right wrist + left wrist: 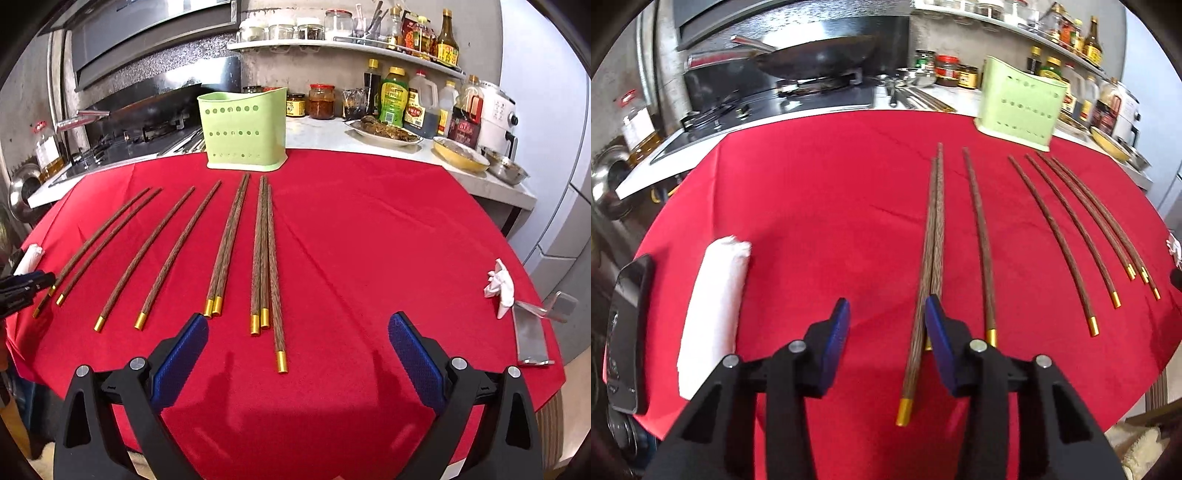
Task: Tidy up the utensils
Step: 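Close the left tool on a gold-tipped chopstick while the right tool grasps another chopstick, then lift the chopstick in the left tool over the green holder while the right tool carries its chopstick there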
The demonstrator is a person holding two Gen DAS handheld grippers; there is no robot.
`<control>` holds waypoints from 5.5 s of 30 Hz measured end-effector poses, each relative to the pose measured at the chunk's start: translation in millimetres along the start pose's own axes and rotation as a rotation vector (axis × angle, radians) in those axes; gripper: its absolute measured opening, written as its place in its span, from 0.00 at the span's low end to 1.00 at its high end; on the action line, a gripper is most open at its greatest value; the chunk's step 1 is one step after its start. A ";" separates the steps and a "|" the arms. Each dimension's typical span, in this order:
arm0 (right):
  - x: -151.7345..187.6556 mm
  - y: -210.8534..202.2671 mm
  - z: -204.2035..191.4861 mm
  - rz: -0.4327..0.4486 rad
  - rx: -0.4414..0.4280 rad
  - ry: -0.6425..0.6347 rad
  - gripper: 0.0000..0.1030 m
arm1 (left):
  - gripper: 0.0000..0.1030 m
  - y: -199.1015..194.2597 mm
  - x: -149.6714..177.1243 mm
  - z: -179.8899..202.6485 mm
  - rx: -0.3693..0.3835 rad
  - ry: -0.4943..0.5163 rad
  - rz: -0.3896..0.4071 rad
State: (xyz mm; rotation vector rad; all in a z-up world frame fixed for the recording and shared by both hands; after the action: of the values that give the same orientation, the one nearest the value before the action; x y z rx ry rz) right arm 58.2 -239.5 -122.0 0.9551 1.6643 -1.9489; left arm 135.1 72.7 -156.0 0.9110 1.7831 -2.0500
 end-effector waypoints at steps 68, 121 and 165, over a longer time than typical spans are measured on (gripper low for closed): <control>3.6 48.9 -18.6 -0.149 -0.065 -0.235 0.21 | 0.13 5.0 6.9 46.5 -0.024 0.119 -0.063; 26.6 28.1 -18.0 -0.075 -0.111 -0.148 0.08 | 0.13 -10.8 14.9 41.7 -0.032 0.044 -0.054; -102.8 -117.9 25.2 0.379 -0.176 0.027 0.06 | 0.07 -148.5 -101.6 76.3 0.053 0.125 0.448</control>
State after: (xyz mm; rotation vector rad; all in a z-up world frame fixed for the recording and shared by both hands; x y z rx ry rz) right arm 41.3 -252.4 35.0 1.1354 1.5078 -1.5222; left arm 104.9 9.9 26.6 1.3400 1.4182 -1.7896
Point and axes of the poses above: each gripper's, at about its wrist camera, not at the fingertips, and y roughly the way its jaws point, z to its right, x to its underside, the point moved 8 cm from there along y, roughly the way its jaws point, and after that the axes turned 4 degrees about x, right-handed, at the moved point
